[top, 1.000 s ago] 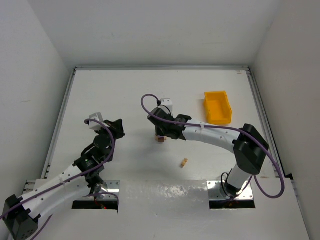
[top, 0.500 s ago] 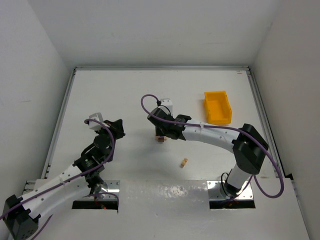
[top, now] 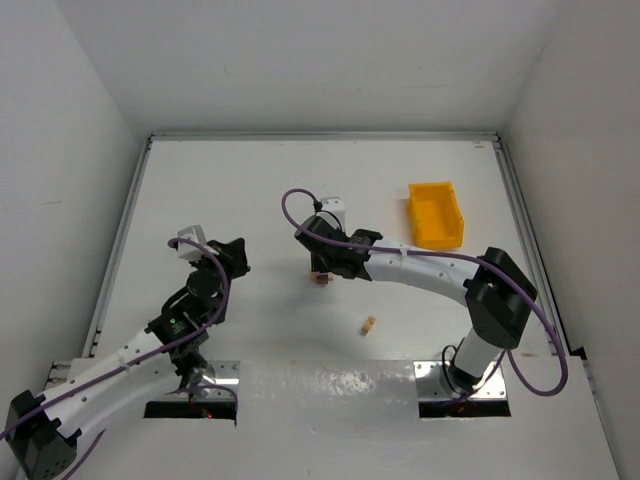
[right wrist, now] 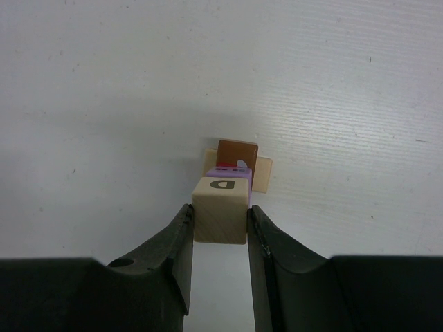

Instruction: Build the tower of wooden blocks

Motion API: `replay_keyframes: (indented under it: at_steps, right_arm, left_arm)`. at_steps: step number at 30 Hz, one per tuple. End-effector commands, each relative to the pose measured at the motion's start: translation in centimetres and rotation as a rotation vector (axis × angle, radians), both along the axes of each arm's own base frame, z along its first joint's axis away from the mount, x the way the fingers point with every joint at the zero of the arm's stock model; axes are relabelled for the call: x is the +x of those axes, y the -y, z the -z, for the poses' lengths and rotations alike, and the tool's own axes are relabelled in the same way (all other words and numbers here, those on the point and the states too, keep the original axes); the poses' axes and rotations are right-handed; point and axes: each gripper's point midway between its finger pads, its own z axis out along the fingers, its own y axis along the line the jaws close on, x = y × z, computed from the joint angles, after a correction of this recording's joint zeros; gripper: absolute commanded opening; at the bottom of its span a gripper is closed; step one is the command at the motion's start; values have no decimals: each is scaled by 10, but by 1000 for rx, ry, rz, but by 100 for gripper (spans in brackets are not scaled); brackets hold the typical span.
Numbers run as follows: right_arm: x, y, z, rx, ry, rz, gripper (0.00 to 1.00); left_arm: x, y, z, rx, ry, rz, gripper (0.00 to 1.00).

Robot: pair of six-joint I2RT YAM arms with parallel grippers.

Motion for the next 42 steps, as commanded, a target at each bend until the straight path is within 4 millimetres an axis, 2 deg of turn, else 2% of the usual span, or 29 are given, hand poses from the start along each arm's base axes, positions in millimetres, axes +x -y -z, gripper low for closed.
replay_keyframes:
  at_steps: [1, 19, 28, 42]
  right_arm:
    - [6, -14, -14, 59, 26, 0, 29]
    - [6, -13, -13, 57, 26, 1, 32]
    - [8, -15, -20, 67, 42, -4, 32]
    - [8, -9, -16, 51, 37, 6, 33]
  left_arm:
    - [-1, 5, -11, -31, 27, 16, 0]
    - [-1, 4, -10, -30, 28, 14, 0]
    - [-1, 4, -11, -31, 30, 13, 0]
    - [-1, 4, -11, -33, 32, 13, 0]
